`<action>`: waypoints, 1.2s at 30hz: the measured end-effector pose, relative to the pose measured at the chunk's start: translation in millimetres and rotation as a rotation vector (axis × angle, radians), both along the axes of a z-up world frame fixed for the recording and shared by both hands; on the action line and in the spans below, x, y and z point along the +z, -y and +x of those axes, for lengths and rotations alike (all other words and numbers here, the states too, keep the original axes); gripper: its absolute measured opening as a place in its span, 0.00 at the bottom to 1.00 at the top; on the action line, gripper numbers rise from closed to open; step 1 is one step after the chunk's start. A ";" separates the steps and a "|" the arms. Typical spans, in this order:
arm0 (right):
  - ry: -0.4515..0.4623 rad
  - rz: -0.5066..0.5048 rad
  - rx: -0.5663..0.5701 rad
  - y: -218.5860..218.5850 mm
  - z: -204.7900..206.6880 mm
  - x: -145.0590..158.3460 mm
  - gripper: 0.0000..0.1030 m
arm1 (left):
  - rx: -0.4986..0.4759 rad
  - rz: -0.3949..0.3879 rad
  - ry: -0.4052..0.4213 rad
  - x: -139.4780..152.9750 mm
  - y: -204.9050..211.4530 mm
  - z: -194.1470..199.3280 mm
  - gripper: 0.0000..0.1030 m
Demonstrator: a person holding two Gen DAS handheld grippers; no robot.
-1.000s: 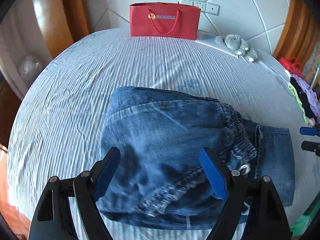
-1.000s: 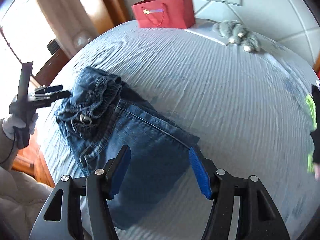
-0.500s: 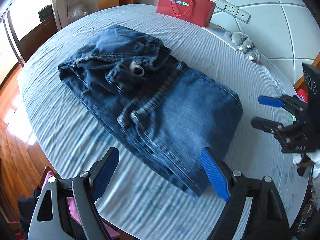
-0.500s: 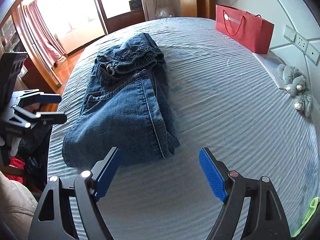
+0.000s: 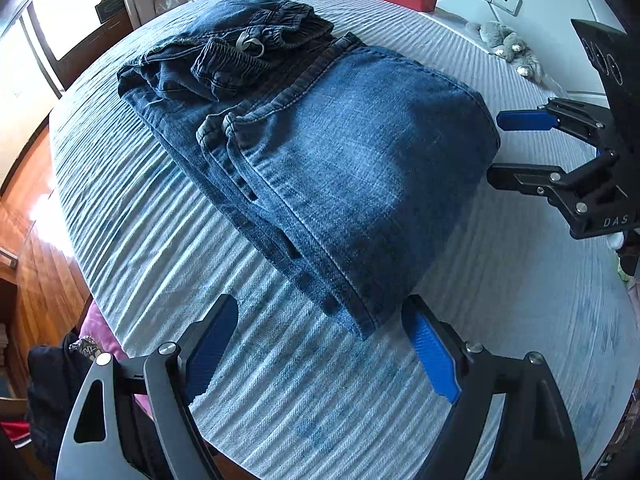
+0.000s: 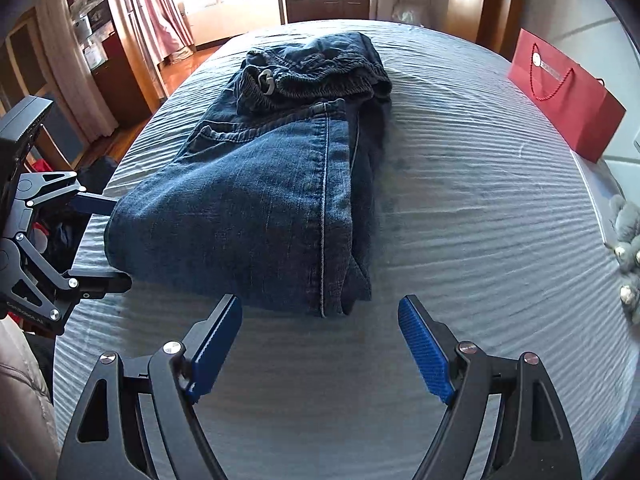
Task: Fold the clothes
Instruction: 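Open both grippers and smooth the folded jeans flat on the bed, then grasp the leg end with the left gripper and fold it over the waistband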
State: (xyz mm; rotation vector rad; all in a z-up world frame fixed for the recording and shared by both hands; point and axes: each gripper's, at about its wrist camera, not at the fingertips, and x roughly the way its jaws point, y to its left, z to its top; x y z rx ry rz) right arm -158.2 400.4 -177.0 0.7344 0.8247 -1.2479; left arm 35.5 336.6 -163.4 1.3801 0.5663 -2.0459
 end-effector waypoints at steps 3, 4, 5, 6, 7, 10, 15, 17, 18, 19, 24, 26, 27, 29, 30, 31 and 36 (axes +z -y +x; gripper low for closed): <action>0.017 0.000 0.040 6.3 -0.8 -6.6 0.71 | 0.032 -0.025 -0.008 -2.1 -0.3 -1.7 0.82; 0.035 0.016 0.054 8.6 -1.3 -10.3 0.61 | 0.038 -0.033 -0.013 -1.8 -0.9 -2.5 0.81; 0.051 0.025 0.066 10.5 -1.7 -13.2 0.57 | 0.038 -0.039 -0.021 -0.3 -2.2 -3.7 0.71; 0.057 0.020 0.068 11.3 -2.2 -13.3 0.50 | 0.032 -0.041 -0.032 1.7 -3.9 -5.4 0.61; 0.071 0.023 0.063 12.4 -3.5 -12.9 0.43 | 0.020 -0.036 -0.042 4.7 -6.2 -8.5 0.37; 0.109 0.029 0.036 13.0 -7.4 -9.0 0.29 | 0.001 -0.045 -0.035 11.9 -10.0 -17.3 0.15; 0.187 0.001 -0.013 13.2 -10.7 13.9 0.25 | -0.015 -0.050 -0.077 41.9 -2.8 -14.0 0.07; 0.203 -0.023 -0.020 17.3 -8.8 27.9 0.23 | -0.030 -0.085 -0.101 62.4 1.9 -11.2 0.07; 0.208 -0.042 -0.022 20.2 -8.1 37.4 0.22 | -0.032 -0.095 -0.117 73.5 7.1 -8.8 0.07; 0.218 -0.066 -0.023 23.8 -7.9 47.7 0.22 | -0.035 -0.106 -0.133 84.8 15.5 -6.3 0.07; 0.229 -0.209 -0.016 63.6 -0.3 111.4 0.19 | -0.025 -0.140 -0.220 134.2 92.1 -5.2 0.07; 0.205 -0.243 -0.011 91.3 7.9 132.3 0.19 | -0.020 -0.152 -0.256 153.6 124.9 -5.6 0.07; 0.202 -0.245 -0.010 110.3 11.7 140.4 0.19 | -0.015 -0.151 -0.271 160.2 143.2 -5.6 0.06; 0.197 -0.233 -0.013 150.7 16.1 148.7 0.19 | 0.004 -0.119 -0.292 160.3 187.1 -5.5 0.06; 0.194 -0.226 -0.014 171.3 17.7 151.5 0.19 | 0.012 -0.102 -0.297 156.8 207.9 -5.3 0.06; 0.188 -0.212 -0.013 193.4 17.1 149.5 0.19 | 0.019 -0.084 -0.299 148.9 228.0 -4.0 0.06; 0.140 -0.090 -0.004 312.3 22.4 103.7 0.18 | 0.015 0.044 -0.293 82.7 332.1 -6.0 0.06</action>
